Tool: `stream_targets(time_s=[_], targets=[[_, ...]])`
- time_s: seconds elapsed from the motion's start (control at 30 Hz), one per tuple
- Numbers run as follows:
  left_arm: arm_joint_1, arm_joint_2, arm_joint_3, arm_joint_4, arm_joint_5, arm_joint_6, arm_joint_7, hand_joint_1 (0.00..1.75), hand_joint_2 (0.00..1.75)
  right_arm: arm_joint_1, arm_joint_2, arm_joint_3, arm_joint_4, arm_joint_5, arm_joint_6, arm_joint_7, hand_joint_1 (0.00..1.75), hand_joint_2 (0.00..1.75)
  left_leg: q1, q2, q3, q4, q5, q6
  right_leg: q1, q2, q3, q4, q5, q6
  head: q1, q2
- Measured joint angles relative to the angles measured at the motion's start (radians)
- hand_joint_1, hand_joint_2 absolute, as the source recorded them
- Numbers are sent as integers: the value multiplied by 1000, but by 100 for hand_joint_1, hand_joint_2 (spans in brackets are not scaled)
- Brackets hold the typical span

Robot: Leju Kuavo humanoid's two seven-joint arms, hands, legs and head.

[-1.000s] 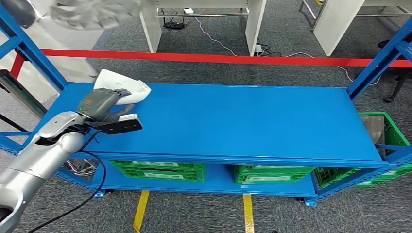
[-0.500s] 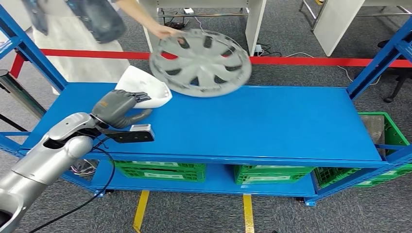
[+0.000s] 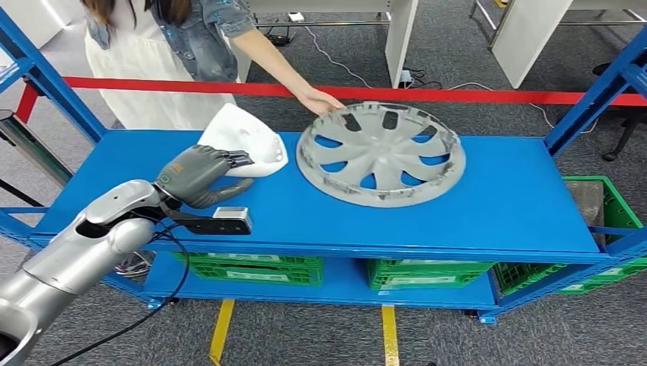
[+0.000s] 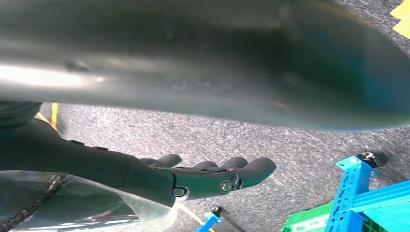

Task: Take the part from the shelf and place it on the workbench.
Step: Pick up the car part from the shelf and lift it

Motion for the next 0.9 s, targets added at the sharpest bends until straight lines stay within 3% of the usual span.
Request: stream_targets(time_s=[0.9], targets=[[57,44,-35,-66,-9,24,1,175,175,4,0,0,0,-20,14,-23,0,0,0,0,0,0,0,0,0,0,0,0,0,0,0,0]])
